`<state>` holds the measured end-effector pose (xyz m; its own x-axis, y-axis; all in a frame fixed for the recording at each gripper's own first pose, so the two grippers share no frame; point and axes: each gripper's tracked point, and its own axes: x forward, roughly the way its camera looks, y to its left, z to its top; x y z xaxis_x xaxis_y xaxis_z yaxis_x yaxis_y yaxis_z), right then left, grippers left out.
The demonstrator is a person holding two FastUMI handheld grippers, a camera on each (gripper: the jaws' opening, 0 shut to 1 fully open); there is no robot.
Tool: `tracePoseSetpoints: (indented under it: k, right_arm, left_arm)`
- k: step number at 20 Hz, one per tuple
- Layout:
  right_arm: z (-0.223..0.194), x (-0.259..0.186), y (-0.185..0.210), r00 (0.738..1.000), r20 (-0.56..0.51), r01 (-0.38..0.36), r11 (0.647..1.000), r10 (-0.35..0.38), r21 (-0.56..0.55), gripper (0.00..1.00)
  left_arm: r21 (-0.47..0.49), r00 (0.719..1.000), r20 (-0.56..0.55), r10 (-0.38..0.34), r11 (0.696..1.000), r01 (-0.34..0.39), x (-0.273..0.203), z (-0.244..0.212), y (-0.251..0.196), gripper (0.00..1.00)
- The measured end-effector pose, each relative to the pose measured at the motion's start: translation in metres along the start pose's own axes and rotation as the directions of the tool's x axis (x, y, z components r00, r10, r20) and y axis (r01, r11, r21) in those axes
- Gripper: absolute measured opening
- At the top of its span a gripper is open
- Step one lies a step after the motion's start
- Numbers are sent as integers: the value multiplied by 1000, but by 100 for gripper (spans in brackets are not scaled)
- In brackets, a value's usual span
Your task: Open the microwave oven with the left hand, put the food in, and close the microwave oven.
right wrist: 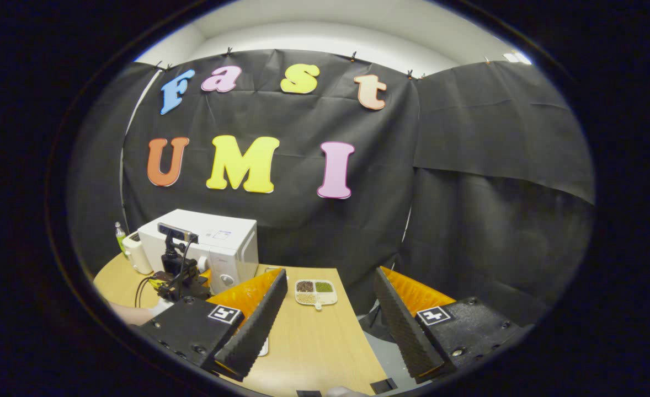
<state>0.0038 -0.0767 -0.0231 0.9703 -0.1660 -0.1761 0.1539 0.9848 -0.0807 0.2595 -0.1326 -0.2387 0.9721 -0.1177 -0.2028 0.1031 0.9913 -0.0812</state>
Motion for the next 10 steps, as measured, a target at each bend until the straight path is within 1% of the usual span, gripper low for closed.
tracePoseSetpoints:
  k: [1, 2, 6, 10]
  right_arm:
    - [0, -2, 0, 1000, 1, 0, 1000, 0, -1, 100]
    - [0, -3, 0, 1000, 2, 1, 1000, -1, -2, 100]
    - [-2, -8, -3, 1000, -2, 8, 1000, -8, -3, 100]
    - [-6, -7, 1, 1000, -11, -3, 1000, 3, 5, 100]
  left_arm:
    - [-6, 1000, 1, 1, 1000, -1, -2, 0, 2, 13]
    - [-8, 1000, 0, -1, 1000, 1, -1, 1, 1, 9]
    - [-4, 1000, -5, -6, 1000, 6, -1, -1, 1, 9]
    - [-3, 1000, -14, -24, 1000, 24, -3, -1, 1, 8]
